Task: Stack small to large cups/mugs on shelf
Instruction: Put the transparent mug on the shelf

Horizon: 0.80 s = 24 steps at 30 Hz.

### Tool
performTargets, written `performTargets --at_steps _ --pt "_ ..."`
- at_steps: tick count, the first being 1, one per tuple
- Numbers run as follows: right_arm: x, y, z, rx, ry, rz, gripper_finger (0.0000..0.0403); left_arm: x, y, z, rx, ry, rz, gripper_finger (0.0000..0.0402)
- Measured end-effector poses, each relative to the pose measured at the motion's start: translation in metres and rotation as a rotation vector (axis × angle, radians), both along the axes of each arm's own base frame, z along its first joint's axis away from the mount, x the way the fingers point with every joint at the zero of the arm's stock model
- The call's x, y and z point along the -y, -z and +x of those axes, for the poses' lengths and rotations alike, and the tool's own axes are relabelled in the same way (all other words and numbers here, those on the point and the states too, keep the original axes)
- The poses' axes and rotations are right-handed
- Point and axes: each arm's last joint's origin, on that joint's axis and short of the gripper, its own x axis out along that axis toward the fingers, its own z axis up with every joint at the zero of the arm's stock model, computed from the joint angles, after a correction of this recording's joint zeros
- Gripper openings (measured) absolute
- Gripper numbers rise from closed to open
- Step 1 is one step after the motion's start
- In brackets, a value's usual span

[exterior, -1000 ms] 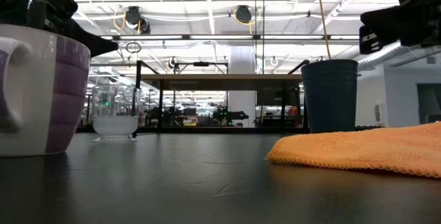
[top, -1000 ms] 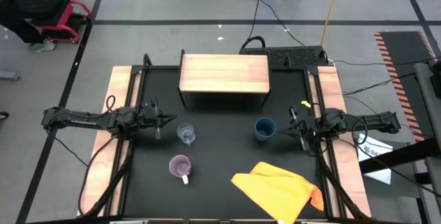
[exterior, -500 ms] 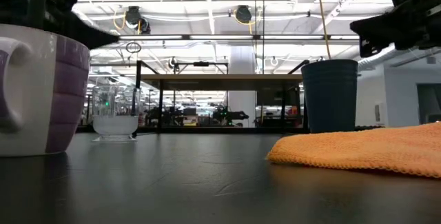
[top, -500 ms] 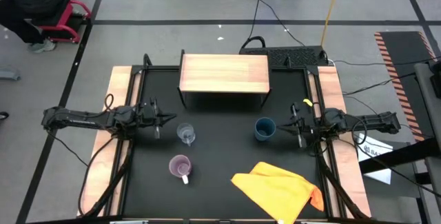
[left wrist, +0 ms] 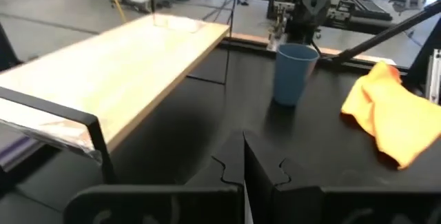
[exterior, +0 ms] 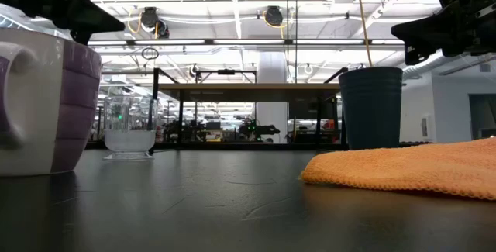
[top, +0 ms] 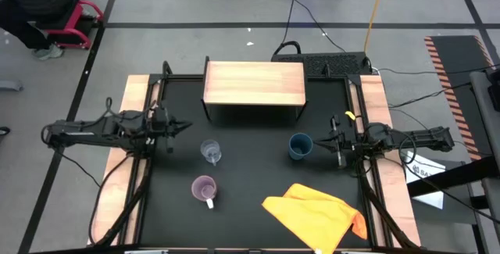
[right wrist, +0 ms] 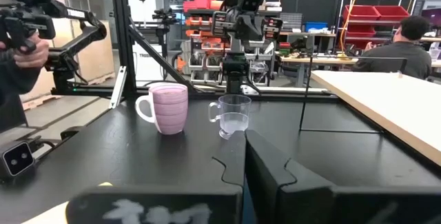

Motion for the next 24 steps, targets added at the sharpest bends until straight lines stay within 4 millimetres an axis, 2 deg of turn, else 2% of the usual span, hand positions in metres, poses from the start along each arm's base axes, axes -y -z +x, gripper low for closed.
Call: performTargets --at_steps 10,24 --pt "0.000 0.000 0.000 0.000 0.000 -0.001 0.0000 0.002 0.001 0.027 -0.153 0.063 -0.036 0.0000" --pt "0.000 0.004 0.000 -0.039 0.000 0.002 0.0000 0.003 -0.033 0.062 -0.402 0.097 -0.019 0.0000"
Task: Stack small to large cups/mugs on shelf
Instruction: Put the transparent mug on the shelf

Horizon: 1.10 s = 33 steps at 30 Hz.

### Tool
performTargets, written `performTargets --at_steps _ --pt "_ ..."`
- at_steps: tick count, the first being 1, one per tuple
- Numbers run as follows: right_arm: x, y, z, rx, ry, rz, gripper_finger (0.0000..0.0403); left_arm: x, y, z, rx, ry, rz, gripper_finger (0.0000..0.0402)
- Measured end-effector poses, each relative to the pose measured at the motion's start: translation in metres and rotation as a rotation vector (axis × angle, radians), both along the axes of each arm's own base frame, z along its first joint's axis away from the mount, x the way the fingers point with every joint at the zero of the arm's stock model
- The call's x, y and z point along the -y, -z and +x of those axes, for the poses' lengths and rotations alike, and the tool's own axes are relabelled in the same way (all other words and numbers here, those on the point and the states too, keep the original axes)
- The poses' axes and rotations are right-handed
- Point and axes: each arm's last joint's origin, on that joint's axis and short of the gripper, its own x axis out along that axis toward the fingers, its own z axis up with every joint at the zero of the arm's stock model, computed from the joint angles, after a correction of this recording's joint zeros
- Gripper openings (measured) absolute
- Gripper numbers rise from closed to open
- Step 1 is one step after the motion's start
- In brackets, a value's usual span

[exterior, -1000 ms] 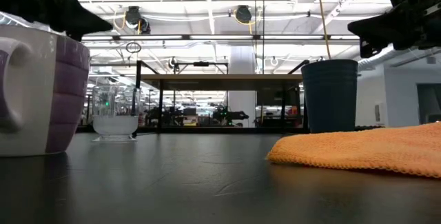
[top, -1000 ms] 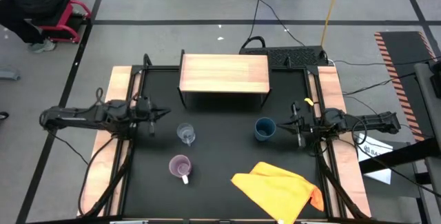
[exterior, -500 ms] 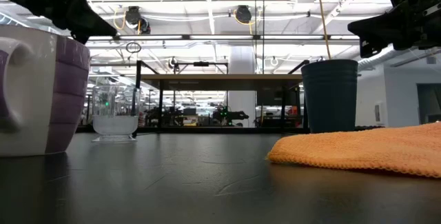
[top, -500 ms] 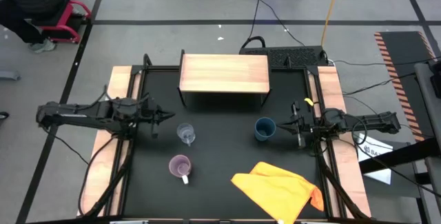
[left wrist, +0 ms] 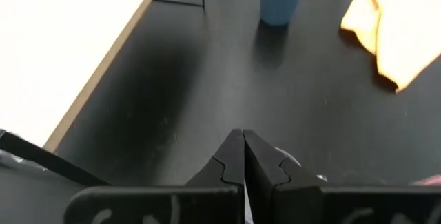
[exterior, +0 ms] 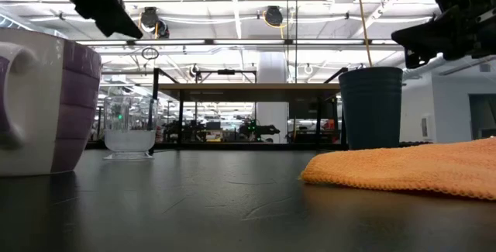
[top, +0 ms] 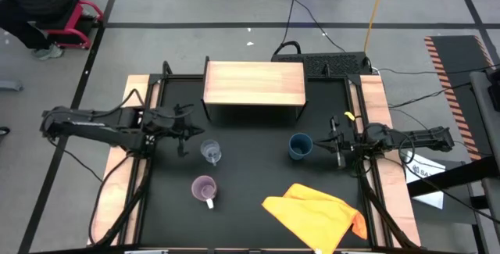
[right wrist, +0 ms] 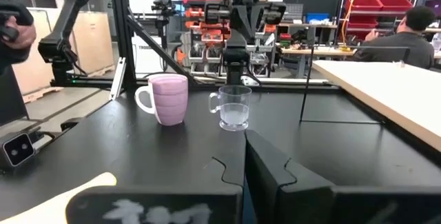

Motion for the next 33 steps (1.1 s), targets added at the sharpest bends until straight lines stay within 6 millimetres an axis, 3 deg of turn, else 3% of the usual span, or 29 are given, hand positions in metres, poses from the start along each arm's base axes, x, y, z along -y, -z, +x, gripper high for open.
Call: performTargets --at_steps 6,13,20,33 --pt "0.000 0.000 0.000 -0.003 0.000 0.000 0.0000 -0.006 0.007 0.011 -0.160 -0.039 -0.009 0.0000" --pt "0.000 0.001 0.000 -0.006 0.000 0.016 0.0000 -0.017 0.022 0.025 -0.258 -0.069 -0.158 0.0000" --pt "0.000 0.002 0.000 -0.018 -0.001 0.018 0.0000 -0.021 0.031 0.032 -0.303 0.007 -0.255 0.0000" --pt "0.000 0.002 0.000 -0.020 -0.001 0.018 0.0000 -0.021 0.033 0.032 -0.320 0.032 -0.248 0.0000"
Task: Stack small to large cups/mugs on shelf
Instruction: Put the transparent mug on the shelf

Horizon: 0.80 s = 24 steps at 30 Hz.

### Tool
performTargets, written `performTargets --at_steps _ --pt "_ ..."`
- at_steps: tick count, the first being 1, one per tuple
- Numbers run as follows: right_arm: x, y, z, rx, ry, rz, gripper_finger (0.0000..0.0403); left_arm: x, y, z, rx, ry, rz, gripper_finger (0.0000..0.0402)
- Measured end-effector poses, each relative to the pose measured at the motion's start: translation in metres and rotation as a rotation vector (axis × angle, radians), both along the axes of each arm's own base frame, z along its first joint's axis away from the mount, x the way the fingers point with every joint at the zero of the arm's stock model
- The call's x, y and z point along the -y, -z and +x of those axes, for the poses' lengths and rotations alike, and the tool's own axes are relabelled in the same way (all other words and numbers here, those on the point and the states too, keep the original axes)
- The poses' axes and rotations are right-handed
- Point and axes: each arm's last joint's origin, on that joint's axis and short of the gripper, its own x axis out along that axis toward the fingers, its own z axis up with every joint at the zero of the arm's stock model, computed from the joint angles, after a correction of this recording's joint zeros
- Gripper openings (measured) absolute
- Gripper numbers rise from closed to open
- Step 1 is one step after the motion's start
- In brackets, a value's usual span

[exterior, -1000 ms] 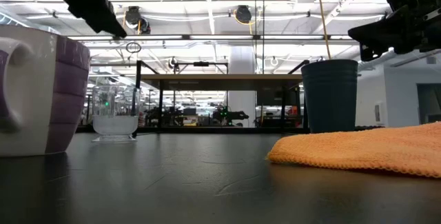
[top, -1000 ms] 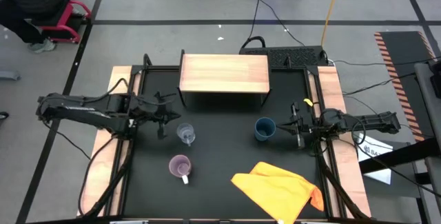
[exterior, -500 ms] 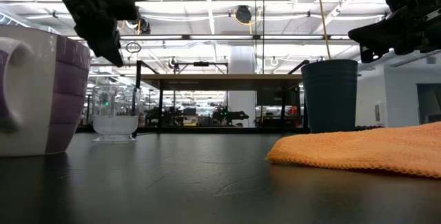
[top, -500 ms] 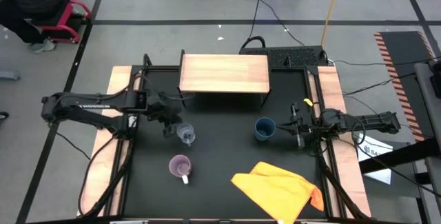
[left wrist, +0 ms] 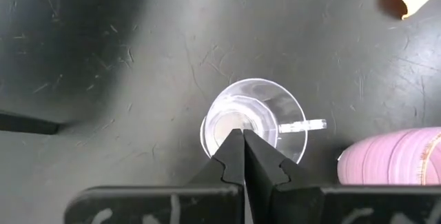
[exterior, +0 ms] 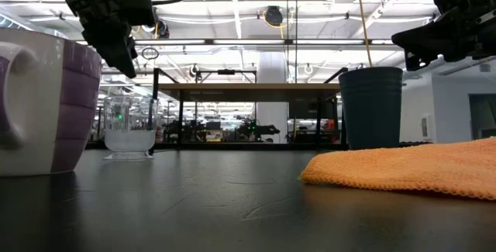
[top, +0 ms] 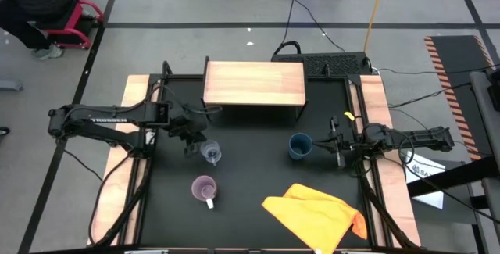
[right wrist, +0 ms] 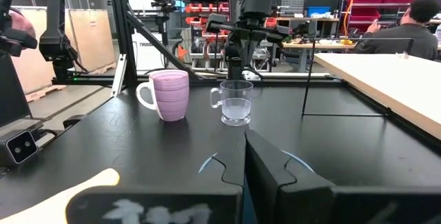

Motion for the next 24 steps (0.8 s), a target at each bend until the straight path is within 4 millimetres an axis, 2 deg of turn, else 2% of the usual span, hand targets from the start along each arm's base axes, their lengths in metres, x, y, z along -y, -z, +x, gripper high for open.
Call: performTargets --at_steps 5,8,13,18,24 --pt "0.000 0.000 0.000 0.000 0.000 0.000 0.0000 -0.001 -0.004 0.000 0.003 0.018 0.000 0.0000" --pt "0.000 0.000 0.000 0.000 0.000 0.000 0.0000 -0.007 -0.017 0.009 0.044 0.013 0.016 0.0000" --pt "0.000 0.000 0.000 -0.002 0.000 0.011 0.0000 -0.010 -0.039 0.013 0.033 0.047 0.049 0.0000" --pt "0.000 0.000 0.000 -0.005 0.001 0.026 0.0000 -0.010 -0.035 0.015 -0.057 0.089 0.054 0.0000" --pt "0.000 0.001 0.000 -0.010 0.000 0.025 0.0000 -0.012 -0.017 0.022 -0.188 0.121 0.036 0.0000"
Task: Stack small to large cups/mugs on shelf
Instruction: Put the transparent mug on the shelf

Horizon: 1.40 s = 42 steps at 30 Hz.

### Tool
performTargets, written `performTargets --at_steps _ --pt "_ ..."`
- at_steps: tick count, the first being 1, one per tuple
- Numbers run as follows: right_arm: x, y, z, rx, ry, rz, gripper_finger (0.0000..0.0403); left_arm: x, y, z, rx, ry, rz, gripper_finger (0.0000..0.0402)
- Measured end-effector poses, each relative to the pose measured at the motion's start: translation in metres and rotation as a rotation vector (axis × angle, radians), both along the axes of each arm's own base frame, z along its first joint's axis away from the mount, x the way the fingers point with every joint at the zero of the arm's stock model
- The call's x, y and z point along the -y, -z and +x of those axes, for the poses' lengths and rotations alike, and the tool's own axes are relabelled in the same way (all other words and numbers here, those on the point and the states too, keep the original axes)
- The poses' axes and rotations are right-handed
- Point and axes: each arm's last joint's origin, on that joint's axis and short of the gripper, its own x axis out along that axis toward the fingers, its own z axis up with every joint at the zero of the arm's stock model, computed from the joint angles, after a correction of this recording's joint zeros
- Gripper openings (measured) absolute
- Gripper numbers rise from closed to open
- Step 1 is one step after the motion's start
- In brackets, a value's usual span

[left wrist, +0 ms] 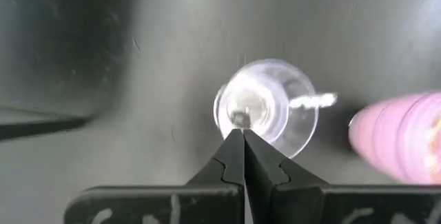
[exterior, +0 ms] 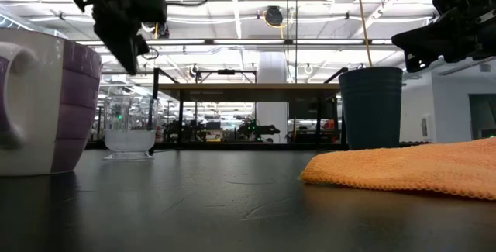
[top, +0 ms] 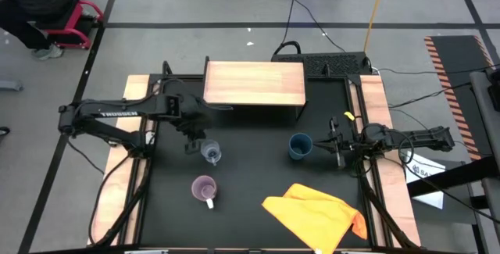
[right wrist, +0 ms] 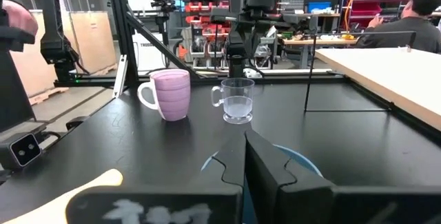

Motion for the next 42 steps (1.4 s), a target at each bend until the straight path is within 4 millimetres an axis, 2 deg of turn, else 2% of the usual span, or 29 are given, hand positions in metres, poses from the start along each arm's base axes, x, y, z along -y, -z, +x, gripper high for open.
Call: performTargets --at_steps 8,23,31,42 --pt "0.000 0.000 0.000 -0.004 0.000 0.000 0.0000 -0.001 0.016 0.012 -0.069 0.029 -0.038 0.0000" --pt "0.000 0.000 0.000 -0.004 0.000 0.000 0.0000 0.002 0.016 0.016 -0.044 0.011 -0.065 0.0007" --pt "0.000 0.000 0.000 -0.004 0.000 0.000 0.0000 0.002 0.016 0.016 -0.039 0.004 -0.067 0.0044" --pt "0.000 0.000 0.000 -0.004 0.000 0.000 0.0000 0.001 0.015 0.019 -0.001 0.024 -0.053 0.0135"
